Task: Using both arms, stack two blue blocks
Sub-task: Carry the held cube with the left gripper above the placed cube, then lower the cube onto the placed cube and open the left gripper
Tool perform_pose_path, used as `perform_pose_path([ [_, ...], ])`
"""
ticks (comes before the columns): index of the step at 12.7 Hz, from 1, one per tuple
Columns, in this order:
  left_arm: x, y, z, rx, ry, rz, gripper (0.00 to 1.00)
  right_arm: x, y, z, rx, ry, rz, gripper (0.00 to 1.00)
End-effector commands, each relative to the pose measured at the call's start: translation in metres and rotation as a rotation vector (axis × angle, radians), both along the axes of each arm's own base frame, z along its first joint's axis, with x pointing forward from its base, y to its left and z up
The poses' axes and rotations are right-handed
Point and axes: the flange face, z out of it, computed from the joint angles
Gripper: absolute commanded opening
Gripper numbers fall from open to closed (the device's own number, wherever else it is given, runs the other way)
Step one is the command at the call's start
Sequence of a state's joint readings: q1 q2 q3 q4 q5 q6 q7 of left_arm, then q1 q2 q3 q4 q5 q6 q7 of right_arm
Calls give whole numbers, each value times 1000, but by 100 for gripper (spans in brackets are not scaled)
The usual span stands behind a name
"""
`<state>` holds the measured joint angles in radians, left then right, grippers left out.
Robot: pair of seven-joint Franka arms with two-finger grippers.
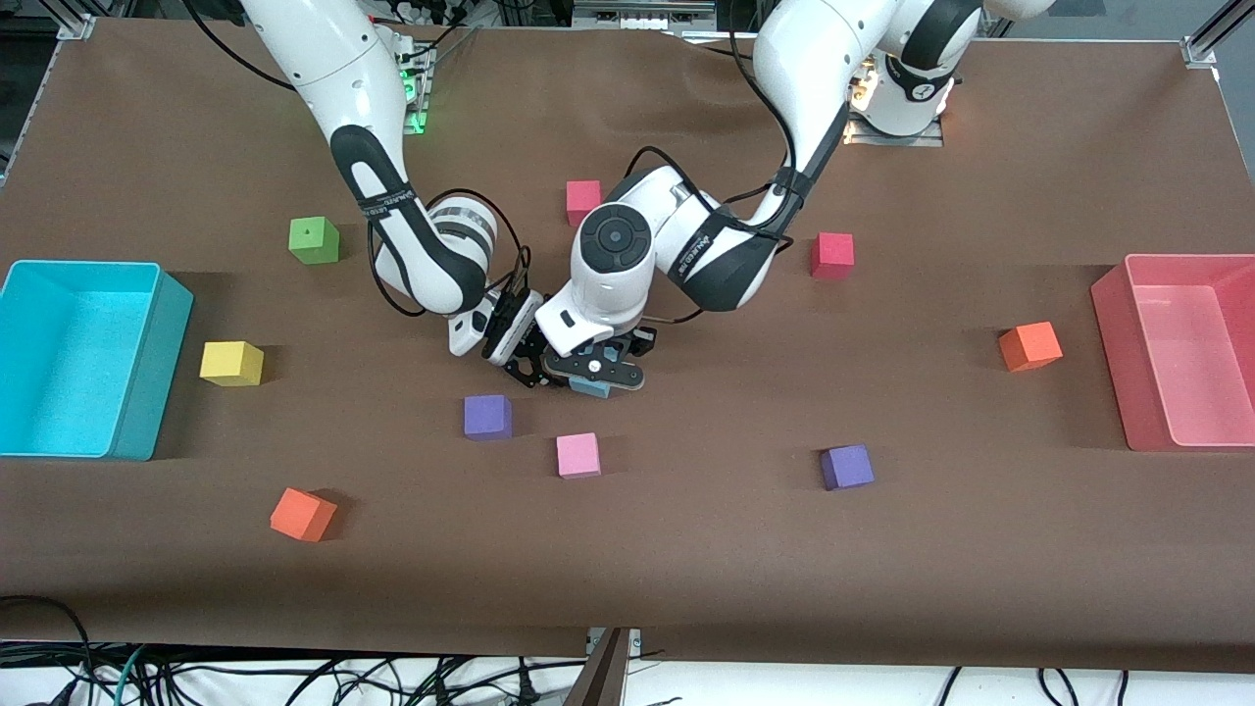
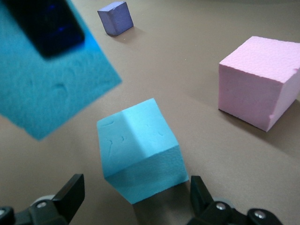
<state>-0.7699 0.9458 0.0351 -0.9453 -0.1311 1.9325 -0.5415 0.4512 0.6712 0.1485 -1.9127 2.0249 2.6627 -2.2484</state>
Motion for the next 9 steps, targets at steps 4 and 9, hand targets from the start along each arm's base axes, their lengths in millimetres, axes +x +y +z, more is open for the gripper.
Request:
perform_pose_path([
  [4,3,-14,-24,-22,-42,0,0,-3,0,4,7,-10,2,100],
  [9,7,-15,-23,-42,-74,5,0,-3,0,4,6,-11,3,100],
])
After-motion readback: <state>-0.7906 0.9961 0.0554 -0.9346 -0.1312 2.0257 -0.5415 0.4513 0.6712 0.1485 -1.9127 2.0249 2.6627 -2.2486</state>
